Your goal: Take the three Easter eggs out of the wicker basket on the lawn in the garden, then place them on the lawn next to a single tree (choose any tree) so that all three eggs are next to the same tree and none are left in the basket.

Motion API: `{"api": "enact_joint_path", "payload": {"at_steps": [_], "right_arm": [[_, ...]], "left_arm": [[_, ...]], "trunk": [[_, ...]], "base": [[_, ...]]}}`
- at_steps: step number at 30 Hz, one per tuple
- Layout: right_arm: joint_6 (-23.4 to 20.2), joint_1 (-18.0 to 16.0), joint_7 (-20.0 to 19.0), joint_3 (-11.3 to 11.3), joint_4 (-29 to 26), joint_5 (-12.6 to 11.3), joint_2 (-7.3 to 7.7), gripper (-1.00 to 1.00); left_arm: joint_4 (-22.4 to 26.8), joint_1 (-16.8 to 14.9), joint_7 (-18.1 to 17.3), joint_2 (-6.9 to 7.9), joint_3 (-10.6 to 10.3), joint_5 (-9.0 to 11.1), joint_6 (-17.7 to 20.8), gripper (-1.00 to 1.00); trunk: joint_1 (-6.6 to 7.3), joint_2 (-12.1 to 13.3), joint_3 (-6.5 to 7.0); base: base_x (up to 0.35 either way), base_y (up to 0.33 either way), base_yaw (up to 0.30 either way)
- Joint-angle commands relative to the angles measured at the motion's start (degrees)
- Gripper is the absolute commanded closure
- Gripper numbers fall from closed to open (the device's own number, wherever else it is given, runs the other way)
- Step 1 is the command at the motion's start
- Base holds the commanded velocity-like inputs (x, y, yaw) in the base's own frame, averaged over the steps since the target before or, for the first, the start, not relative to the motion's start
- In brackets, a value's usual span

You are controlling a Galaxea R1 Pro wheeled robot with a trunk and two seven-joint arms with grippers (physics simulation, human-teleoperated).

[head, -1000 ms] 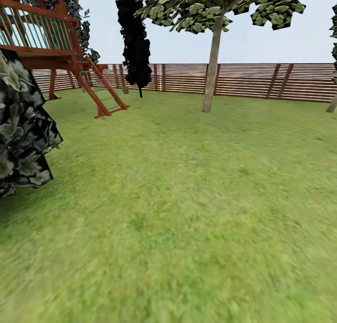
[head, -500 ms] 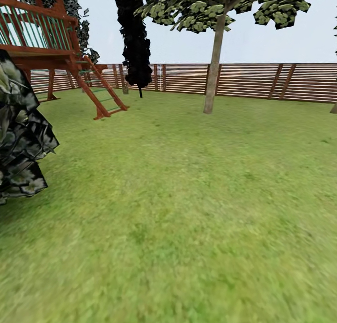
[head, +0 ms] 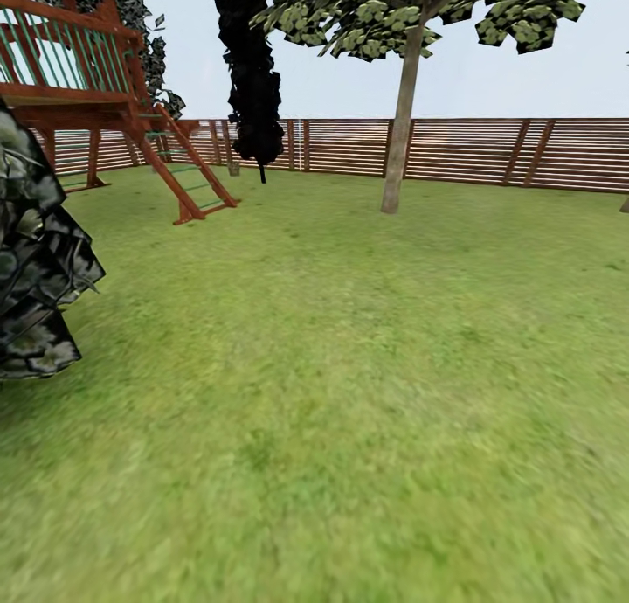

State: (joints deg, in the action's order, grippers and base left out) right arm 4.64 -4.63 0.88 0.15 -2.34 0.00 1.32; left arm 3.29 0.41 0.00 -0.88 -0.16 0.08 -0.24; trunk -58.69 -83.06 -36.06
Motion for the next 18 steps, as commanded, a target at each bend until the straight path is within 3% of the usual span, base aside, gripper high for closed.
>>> {"api": "enact_joint_path", "payload": {"at_steps": [1, 18], "right_arm": [[0.19, -0.03, 0.09, 0.02, 0.05, 0.0, 0.0, -1.0], [0.19, -0.03, 0.09, -0.06, 0.2, 0.0, 0.0, -1.0]], "left_arm": [[0.09, 0.03, 0.0, 0.0, 0.0, 0.01, -0.02, -1.0], [0.05, 0.03, 0.0, 0.0, 0.07, 0.01, -0.02, -1.0]], "trunk": [[-0.03, -0.02, -0.04], [-0.03, -0.02, -0.04]], "base": [[0.331, 0.002, 0.0], [0.339, 0.0, 0.0]]}}
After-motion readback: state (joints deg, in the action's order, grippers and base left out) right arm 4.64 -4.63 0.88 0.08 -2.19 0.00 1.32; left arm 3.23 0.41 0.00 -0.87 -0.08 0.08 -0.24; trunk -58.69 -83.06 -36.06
